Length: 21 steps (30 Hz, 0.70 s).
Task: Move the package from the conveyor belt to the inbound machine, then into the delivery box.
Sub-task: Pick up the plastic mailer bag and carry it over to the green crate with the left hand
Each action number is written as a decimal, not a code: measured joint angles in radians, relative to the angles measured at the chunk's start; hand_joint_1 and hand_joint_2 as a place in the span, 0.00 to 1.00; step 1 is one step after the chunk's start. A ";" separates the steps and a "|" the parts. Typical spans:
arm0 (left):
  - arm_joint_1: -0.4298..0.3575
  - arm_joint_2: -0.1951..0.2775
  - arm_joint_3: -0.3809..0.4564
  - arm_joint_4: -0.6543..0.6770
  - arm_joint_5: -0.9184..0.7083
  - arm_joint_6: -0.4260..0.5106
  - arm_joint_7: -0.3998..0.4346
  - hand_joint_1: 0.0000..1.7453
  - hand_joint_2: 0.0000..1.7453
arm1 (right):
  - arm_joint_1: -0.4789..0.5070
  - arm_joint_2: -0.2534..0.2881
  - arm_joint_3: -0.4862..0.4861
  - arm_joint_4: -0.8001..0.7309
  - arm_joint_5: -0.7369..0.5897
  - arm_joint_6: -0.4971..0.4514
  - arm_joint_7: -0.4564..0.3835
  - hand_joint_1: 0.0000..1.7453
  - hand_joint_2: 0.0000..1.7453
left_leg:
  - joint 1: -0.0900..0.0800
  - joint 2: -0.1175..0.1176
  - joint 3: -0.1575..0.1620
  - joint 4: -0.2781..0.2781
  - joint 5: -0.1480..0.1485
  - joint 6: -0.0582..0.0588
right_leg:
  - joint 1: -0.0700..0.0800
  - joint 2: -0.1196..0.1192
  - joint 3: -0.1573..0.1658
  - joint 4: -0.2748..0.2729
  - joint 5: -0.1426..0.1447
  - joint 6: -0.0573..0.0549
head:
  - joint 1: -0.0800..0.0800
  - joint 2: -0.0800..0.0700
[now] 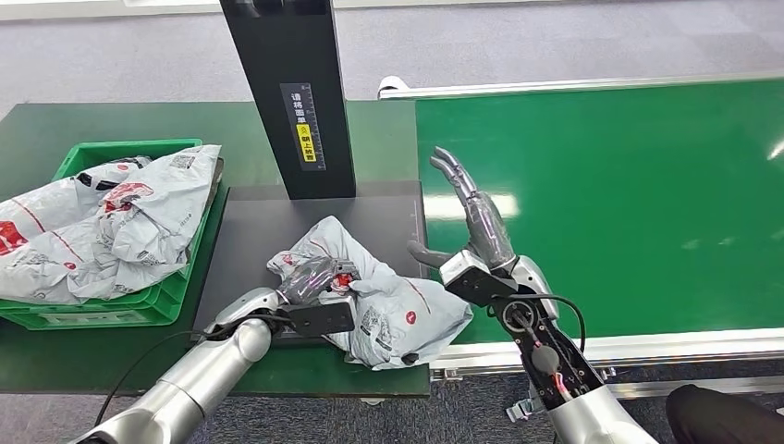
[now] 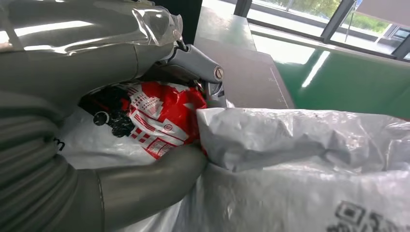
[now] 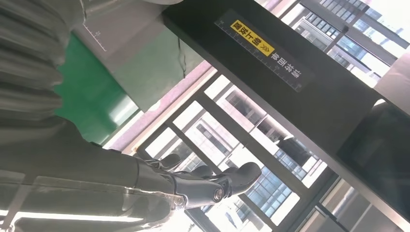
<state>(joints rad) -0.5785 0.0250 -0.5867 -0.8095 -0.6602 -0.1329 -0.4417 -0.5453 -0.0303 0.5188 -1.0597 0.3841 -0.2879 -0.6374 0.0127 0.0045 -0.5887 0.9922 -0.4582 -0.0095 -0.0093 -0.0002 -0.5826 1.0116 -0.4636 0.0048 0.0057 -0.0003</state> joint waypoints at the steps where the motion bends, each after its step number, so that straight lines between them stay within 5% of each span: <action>1: 0.000 0.000 0.000 0.000 0.000 0.000 0.000 0.76 1.00 | 0.001 -0.001 0.000 -0.001 0.001 0.000 0.000 0.00 1.00 | 0.000 0.000 0.000 0.000 0.000 0.000 | 0.000 0.000 0.000 0.000 0.000 0.000 | 0.000 0.000; 6: 0.000 0.000 0.000 0.000 -0.001 0.003 -0.001 0.73 1.00 | 0.009 -0.006 -0.004 -0.008 0.002 0.000 0.000 0.00 1.00 | 0.000 0.000 0.000 0.000 0.000 0.000 | 0.000 0.000 0.000 0.000 0.000 0.000 | 0.000 0.000; 10: 0.001 0.000 0.000 0.000 -0.001 0.005 -0.001 0.44 1.00 | 0.010 -0.009 -0.006 -0.008 0.003 0.000 0.000 0.00 1.00 | 0.000 0.000 0.000 0.000 0.000 0.000 | 0.000 0.000 0.000 0.000 0.000 0.000 | 0.000 0.000; 12: 0.002 0.000 0.000 0.000 0.001 0.009 -0.001 0.37 1.00 | 0.010 -0.009 -0.006 -0.008 0.003 -0.001 0.000 0.00 1.00 | 0.000 0.000 0.000 0.000 0.000 0.000 | 0.000 0.000 0.000 0.000 0.000 0.000 | 0.000 0.000; 21: 0.017 -0.005 0.010 0.000 0.023 0.036 -0.004 0.36 1.00 | 0.011 -0.013 -0.010 -0.010 0.003 -0.002 -0.003 0.00 1.00 | 0.000 0.000 0.000 0.000 0.000 0.000 | 0.000 0.000 0.000 0.000 0.000 0.000 | 0.000 0.000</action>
<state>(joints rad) -0.5614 0.0196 -0.5768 -0.8095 -0.6375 -0.0973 -0.4456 -0.5345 -0.0435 0.5088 -1.0697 0.3873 -0.2895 -0.6405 0.0127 0.0044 -0.5886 0.9921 -0.4581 -0.0094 -0.0093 -0.0002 -0.5822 1.0116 -0.4636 0.0048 0.0057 -0.0001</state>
